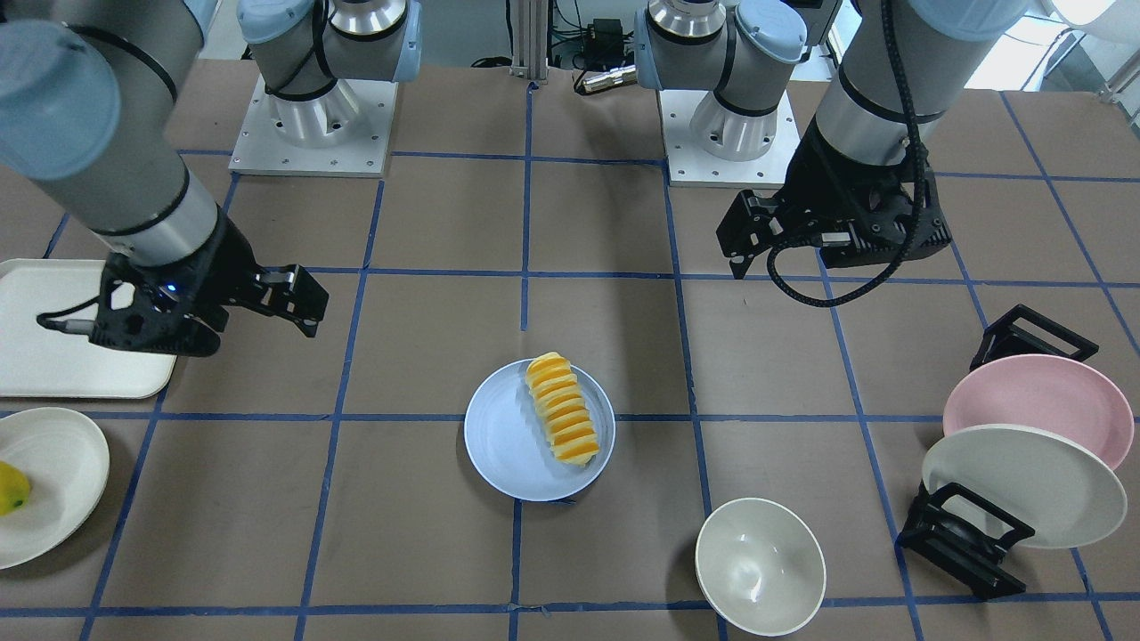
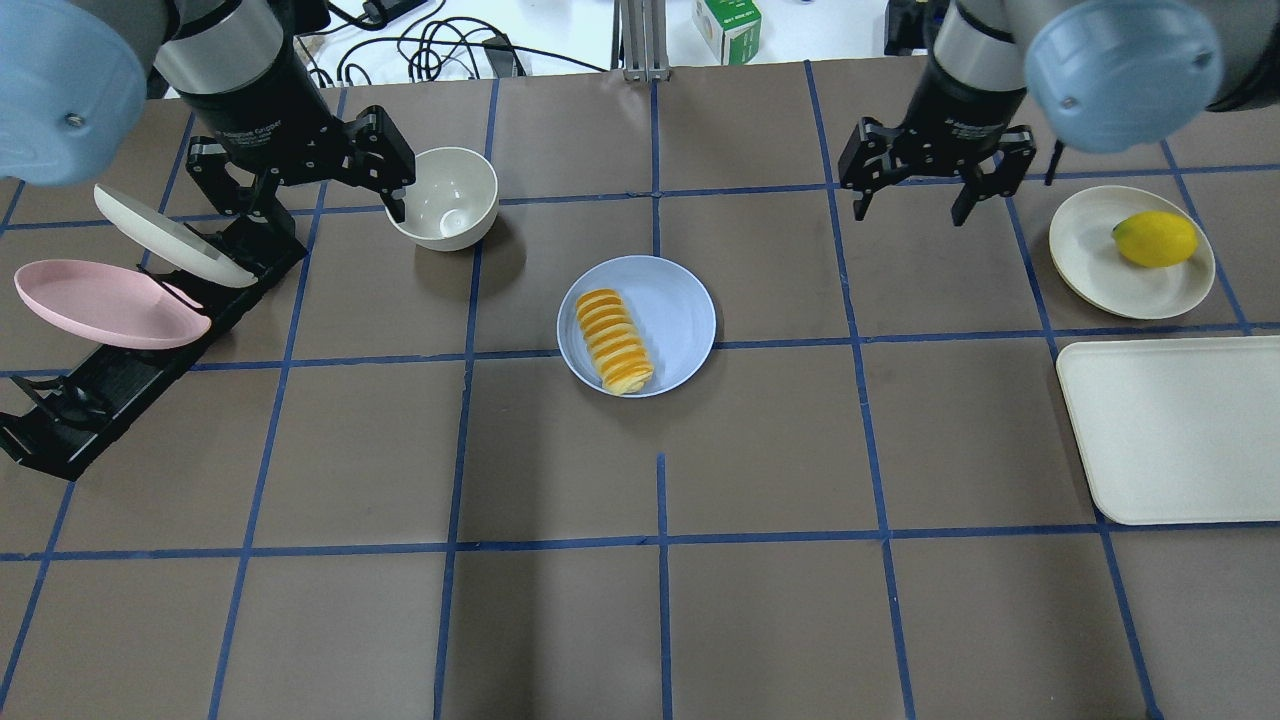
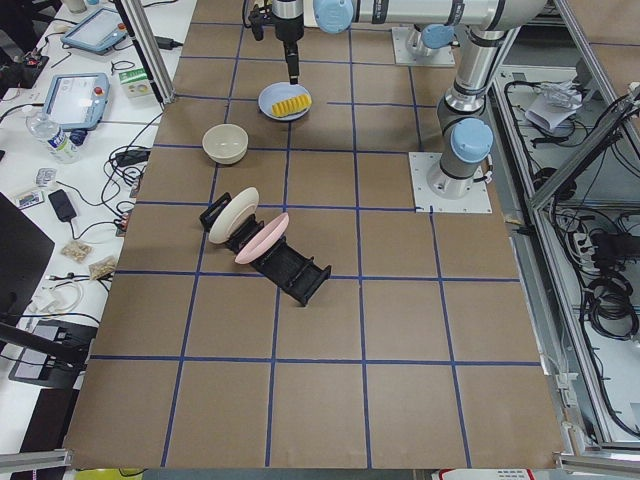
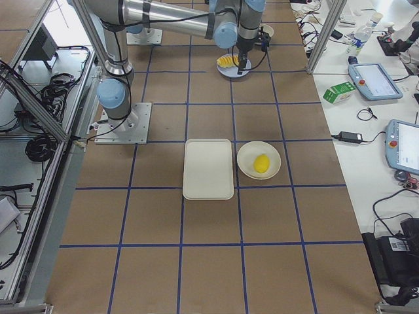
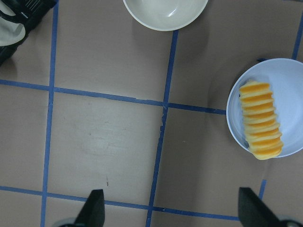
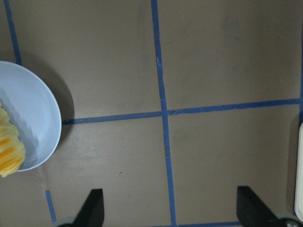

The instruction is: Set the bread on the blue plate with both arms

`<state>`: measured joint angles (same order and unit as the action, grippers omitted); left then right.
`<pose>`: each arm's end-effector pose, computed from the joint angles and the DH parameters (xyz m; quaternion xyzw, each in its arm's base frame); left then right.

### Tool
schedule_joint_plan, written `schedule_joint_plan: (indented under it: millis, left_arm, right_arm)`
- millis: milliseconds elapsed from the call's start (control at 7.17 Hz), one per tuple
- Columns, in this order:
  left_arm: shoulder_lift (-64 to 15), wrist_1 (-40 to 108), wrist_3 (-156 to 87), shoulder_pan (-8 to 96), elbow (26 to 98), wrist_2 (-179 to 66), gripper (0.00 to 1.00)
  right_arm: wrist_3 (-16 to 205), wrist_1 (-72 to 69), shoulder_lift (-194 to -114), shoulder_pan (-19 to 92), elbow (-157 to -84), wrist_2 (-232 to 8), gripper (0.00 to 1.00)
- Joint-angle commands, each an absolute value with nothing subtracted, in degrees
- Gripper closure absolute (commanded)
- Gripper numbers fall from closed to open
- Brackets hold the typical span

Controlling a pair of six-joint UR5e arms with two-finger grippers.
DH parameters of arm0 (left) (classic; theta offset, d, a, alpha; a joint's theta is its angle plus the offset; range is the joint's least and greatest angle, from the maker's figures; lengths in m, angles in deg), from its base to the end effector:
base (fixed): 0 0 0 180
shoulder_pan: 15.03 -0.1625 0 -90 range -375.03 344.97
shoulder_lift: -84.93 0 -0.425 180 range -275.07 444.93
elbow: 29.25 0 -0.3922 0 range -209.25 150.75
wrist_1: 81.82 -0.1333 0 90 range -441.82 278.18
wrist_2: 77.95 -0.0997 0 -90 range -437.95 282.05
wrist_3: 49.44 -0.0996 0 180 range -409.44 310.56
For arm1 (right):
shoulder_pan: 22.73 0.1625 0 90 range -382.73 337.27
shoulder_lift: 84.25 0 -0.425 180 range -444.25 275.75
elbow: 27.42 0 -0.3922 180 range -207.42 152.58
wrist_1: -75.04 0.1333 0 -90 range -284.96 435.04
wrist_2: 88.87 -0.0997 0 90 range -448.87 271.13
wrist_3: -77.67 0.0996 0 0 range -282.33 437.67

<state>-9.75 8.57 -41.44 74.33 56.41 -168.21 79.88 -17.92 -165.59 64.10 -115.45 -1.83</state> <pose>-0.1270 -0.5267 0.4829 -0.0753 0.9971 0.0062 0.0027 0.1080 -0.5534 0.4312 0.0477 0.9980 0.0323 0.0261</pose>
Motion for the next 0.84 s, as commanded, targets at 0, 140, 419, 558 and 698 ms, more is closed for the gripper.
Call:
schedule_joint_plan:
  millis: [0, 140, 419, 558, 698]
  left_arm:
    - [-9.7, 8.6, -41.4, 74.4, 56.4, -168.3, 0.0]
    - [-9.7, 8.6, -41.4, 74.4, 56.5, -168.3, 0.0]
    - [-9.6, 8.6, -41.4, 74.4, 56.6, -168.3, 0.0]
    - [-9.7, 8.6, -41.4, 74.4, 56.6, -168.3, 0.0]
    - [-9.8, 8.6, -41.4, 74.4, 56.6, -168.3, 0.0]
  right_arm:
    - [79.5, -11.0, -173.1, 63.0, -116.0, 0.7, 0.0]
    - [79.4, -9.2, -174.2, 63.0, -115.8, 0.6, 0.0]
    - [80.4, -9.1, -174.5, 64.5, -115.8, 0.6, 0.0]
    - [80.7, -9.1, -174.7, 66.5, -115.9, 0.6, 0.0]
    - [80.8, -9.1, -174.8, 68.1, -115.9, 0.7, 0.0]
